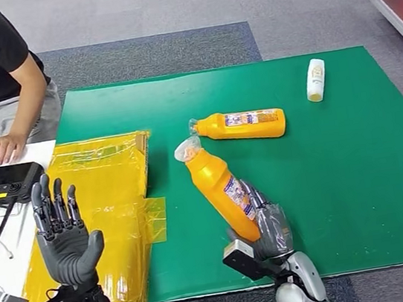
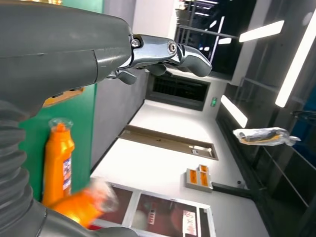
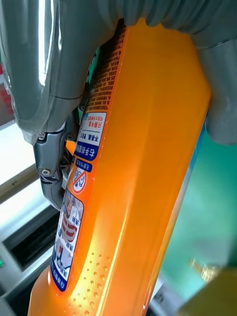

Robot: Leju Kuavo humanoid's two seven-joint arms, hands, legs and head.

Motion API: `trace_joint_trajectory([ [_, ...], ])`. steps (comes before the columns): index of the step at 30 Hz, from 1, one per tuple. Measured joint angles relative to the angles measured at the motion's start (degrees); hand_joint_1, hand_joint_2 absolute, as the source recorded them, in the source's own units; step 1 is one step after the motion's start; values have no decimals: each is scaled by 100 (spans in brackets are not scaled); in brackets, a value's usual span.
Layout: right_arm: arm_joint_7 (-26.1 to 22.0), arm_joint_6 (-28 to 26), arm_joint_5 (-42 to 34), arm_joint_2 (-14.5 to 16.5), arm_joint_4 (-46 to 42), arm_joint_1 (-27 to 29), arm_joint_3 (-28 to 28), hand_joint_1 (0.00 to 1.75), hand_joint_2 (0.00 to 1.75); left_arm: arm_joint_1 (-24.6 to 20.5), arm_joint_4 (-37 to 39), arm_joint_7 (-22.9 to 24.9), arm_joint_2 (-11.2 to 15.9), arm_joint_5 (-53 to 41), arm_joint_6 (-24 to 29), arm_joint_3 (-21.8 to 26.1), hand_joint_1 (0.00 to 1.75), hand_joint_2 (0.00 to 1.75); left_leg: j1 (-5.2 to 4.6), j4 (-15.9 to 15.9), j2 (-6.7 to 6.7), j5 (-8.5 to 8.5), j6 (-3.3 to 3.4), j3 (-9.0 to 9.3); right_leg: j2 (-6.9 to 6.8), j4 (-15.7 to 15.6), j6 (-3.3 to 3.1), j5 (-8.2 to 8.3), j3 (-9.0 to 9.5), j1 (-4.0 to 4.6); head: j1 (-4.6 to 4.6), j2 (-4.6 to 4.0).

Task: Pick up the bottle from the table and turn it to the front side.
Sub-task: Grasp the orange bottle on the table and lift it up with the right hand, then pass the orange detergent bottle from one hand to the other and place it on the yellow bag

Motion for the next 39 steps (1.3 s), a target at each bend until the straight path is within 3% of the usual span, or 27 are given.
trace_joint_trajectory([
  [14, -186, 39, -124, 128, -991, 209, 139, 175, 175, -7, 468, 120, -67, 111, -125, -261, 0, 175, -1, 0, -1, 0, 0, -7, 0, 0, 1, 0, -7, -1, 0, 0],
  [39, -242, -391, 449, 180, -821, -71, 751, 175, 175, -540, 763, 226, -19, 160, -621, -827, 0, 175, -2, 1, -1, 2, 0, -11, -2, 1, 1, 1, -11, -2, 1, 0],
])
